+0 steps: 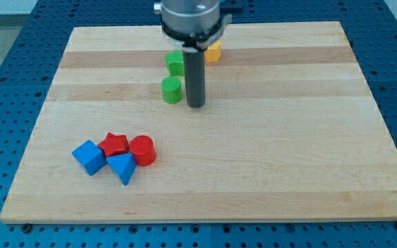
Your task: Move green circle slightly left
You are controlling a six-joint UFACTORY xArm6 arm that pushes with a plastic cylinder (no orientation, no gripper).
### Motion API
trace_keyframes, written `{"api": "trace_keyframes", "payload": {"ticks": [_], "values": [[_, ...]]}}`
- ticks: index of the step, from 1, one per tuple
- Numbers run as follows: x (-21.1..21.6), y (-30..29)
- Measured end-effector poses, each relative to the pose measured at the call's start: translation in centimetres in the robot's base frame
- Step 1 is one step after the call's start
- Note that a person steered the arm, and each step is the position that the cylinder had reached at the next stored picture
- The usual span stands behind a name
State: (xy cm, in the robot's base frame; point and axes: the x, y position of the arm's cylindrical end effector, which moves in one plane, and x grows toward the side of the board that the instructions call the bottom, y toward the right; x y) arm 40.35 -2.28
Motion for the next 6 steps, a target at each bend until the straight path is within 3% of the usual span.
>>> {"api": "trace_keyframes", "payload": {"ticks": [6], "values": [[-1.3, -5.4]]}}
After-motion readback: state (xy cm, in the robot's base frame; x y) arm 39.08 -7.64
